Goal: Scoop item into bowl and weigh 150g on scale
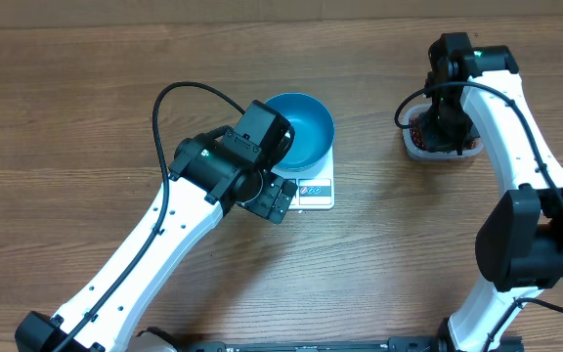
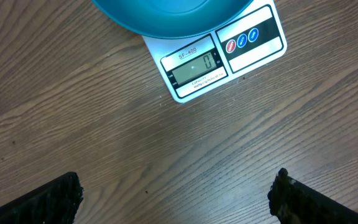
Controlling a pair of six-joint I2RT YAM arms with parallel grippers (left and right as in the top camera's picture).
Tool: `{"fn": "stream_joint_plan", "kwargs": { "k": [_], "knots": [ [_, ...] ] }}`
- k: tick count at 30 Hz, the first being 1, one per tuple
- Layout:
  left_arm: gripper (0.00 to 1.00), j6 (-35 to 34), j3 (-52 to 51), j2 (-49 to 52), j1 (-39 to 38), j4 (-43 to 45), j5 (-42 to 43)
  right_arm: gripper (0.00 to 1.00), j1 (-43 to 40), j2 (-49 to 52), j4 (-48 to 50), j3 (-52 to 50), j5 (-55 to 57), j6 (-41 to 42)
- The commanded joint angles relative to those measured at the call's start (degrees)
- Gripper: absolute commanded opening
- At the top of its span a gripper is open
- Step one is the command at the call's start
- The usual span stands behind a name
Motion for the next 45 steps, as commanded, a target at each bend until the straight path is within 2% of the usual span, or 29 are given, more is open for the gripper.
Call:
{"fn": "stream_joint_plan", "kwargs": {
  "k": [1, 16, 25, 37, 40, 45],
  "knots": [
    [0.99, -0.98, 0.11, 0.17, 0.28, 0.0, 0.63, 0.04, -0.09, 0.98, -1.01, 0.61, -4.85, -0.33],
    [1.0, -0.98, 0.11, 0.17, 0.28, -0.02, 0.63, 0.04, -1.73, 1.95, -1.18, 0.5, -1.79, 7.21],
    [1.0, -0.98, 0.11, 0.17, 0.28, -0.02, 0.63, 0.04, -1.11, 4.11, -1.25, 0.48, -1.57, 7.39],
    [1.0, -0.98, 0.11, 0.17, 0.28, -0.02, 0.63, 0.04, -0.44, 4.11, 0.48, 0.52, -9.6, 6.25],
    [1.0, -0.98, 0.11, 0.17, 0.28, 0.0, 0.63, 0.04, -1.36, 4.11, 0.7, 0.55, -17.03, 1.79],
    [0.99, -0.98, 0.11, 0.17, 0.28, 0.0, 0.63, 0.04, -2.89, 4.11, 0.68, 0.55, -18.67, 1.68]
  ]
}}
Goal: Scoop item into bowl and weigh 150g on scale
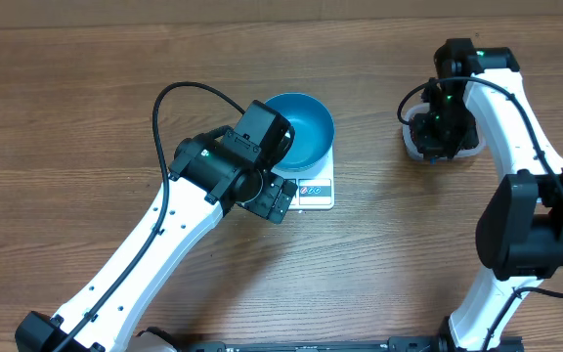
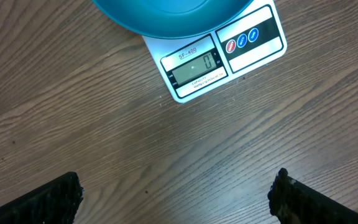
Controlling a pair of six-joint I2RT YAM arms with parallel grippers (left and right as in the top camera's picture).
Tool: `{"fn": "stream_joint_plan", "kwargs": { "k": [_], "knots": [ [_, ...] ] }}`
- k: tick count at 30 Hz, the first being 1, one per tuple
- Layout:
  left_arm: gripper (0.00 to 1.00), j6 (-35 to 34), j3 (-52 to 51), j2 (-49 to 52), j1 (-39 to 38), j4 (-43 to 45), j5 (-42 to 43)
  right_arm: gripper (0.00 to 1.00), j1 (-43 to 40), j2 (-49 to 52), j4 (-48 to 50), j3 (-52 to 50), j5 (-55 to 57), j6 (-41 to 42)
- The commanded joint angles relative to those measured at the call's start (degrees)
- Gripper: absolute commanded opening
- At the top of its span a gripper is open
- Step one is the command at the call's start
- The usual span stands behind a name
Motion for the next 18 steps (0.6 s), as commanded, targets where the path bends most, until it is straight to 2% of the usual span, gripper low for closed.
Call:
{"fn": "stream_joint_plan", "kwargs": {
  "k": [1, 12, 18],
  "knots": [
    [1.0, -0.98, 0.11, 0.17, 0.28, 0.0, 0.66, 0.04, -0.81, 0.63, 0.7, 0.55, -6.36, -2.58],
    [0.99, -0.98, 0.11, 0.17, 0.28, 0.0, 0.66, 0.04, -5.22, 0.33, 0.5, 0.74, -8.37, -0.31],
    [0.99, -0.98, 0.11, 0.17, 0.28, 0.0, 0.68, 0.04, -5.25, 0.33, 0.42, 1.4, -18.08, -5.27]
  ]
}}
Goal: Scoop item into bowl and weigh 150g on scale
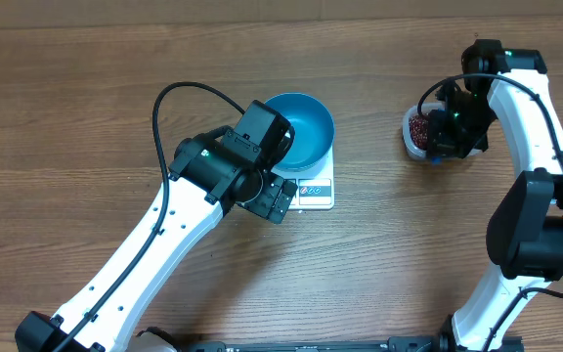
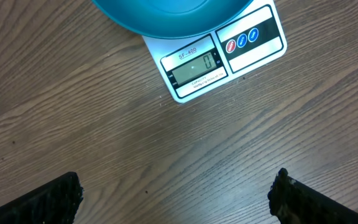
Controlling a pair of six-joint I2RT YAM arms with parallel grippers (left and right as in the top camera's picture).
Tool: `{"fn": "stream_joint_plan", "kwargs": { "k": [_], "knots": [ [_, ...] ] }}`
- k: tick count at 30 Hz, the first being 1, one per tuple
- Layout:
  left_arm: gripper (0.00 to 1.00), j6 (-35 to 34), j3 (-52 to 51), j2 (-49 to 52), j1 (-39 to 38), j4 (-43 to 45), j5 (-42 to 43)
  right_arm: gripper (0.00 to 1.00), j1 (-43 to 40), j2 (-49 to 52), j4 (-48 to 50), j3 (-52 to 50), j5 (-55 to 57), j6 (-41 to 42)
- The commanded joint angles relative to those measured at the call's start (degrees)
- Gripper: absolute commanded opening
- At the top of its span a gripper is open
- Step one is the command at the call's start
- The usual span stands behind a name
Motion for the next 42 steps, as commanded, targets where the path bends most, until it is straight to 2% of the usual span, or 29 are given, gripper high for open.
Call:
{"fn": "stream_joint_plan", "kwargs": {
  "k": [1, 7, 18, 25, 42],
  "knots": [
    [1.0, -0.98, 0.11, 0.17, 0.28, 0.0, 0.66, 0.04, 0.09, 0.31, 0.48, 1.4, -7.72, -3.19],
    [1.0, -0.98, 0.11, 0.17, 0.28, 0.0, 0.66, 0.04, 0.09, 0.31, -1.27, 1.4, -9.62, -5.92],
    [1.0, -0.98, 0.11, 0.17, 0.28, 0.0, 0.66, 0.04, -1.53, 0.31, -1.01, 1.4, -10.4, -6.05],
    [1.0, -0.98, 0.11, 0.17, 0.28, 0.0, 0.66, 0.04, -6.29, 0.31, -1.66, 1.33, -21.33, -12.07],
    [0.99, -0.98, 0.11, 0.17, 0.28, 0.0, 0.66, 0.04, -7.39, 0.33, 0.2, -3.23, -20.74, -13.44]
  ]
}}
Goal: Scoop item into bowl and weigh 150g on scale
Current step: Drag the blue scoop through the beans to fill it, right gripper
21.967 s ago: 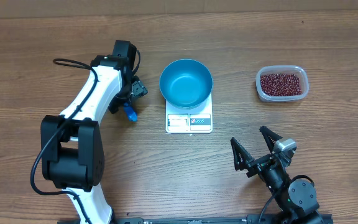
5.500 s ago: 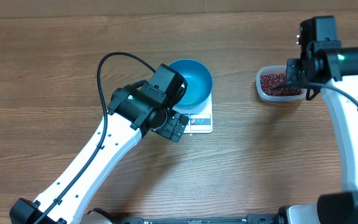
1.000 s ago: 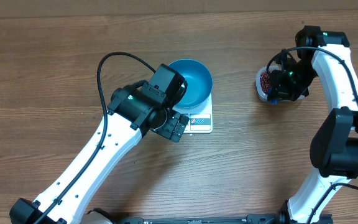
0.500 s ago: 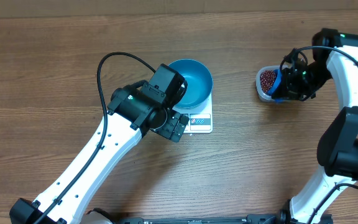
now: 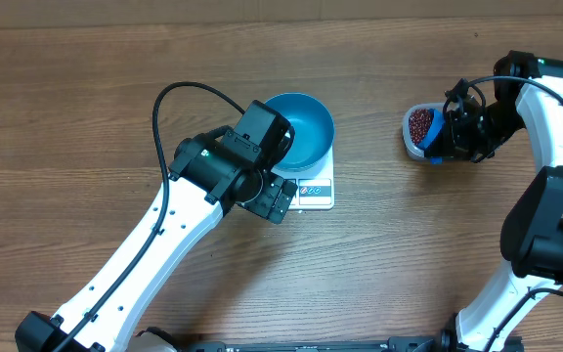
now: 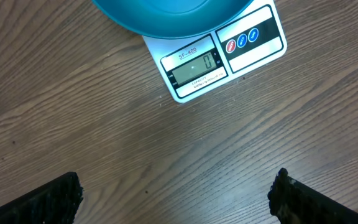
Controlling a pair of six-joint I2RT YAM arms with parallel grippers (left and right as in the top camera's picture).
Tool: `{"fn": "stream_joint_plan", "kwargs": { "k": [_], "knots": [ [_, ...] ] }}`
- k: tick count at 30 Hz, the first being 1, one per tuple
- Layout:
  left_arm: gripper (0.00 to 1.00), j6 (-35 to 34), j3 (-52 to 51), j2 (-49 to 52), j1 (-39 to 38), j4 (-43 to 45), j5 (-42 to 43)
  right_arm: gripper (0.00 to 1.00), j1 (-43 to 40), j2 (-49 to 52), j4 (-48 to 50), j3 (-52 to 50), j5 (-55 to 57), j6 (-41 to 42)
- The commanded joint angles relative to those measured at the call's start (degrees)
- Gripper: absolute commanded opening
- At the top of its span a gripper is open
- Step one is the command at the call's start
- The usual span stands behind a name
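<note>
A blue bowl [image 5: 306, 125] sits on the white scale [image 5: 318, 192]. In the left wrist view the scale's display [image 6: 194, 67] reads 0 below the bowl [image 6: 166, 12]. My left gripper [image 6: 174, 190] hangs open over bare wood just in front of the scale. A white container of red beans [image 5: 418, 125] stands at the right. A blue scoop [image 5: 436, 142] rests at its right rim, and my right gripper [image 5: 454, 135] looks shut on it. No beans show in the bowl.
The wooden table [image 5: 86, 117] runs wide to the left and front. The left arm's black cable [image 5: 179, 93] loops beside the bowl. The right arm [image 5: 555, 108] comes in from the right edge.
My right gripper has moved further right of the bean container, so the beans show more fully and the blue scoop is at the rim. The left gripper, bowl and scale are unchanged.
My right gripper first stood over the bean container and hid most of it, and still covered it at the following moment. Then it stood to the right with the beans in view, and now further right. The scale reads 0 throughout and the left arm is unmoved.
</note>
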Motion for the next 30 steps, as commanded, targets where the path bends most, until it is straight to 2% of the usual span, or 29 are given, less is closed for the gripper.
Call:
{"fn": "stream_joint_plan", "kwargs": {
  "k": [1, 7, 12, 30],
  "knots": [
    [1.0, -0.98, 0.11, 0.17, 0.28, 0.0, 0.63, 0.04, -0.48, 0.0, 0.85, -0.92, -3.82, -1.68],
    [0.99, -0.98, 0.11, 0.17, 0.28, 0.0, 0.63, 0.04, -3.48, 0.0, 1.36, -2.67, -7.32, -2.01],
    [1.0, -0.98, 0.11, 0.17, 0.28, 0.0, 0.63, 0.04, -5.55, 0.0, 1.18, -3.91, -12.44, -6.27],
    [0.99, -0.98, 0.11, 0.17, 0.31, 0.0, 0.63, 0.04, -7.69, 0.0, 5.97, -10.67, -16.9, -6.4]
  ]
}}
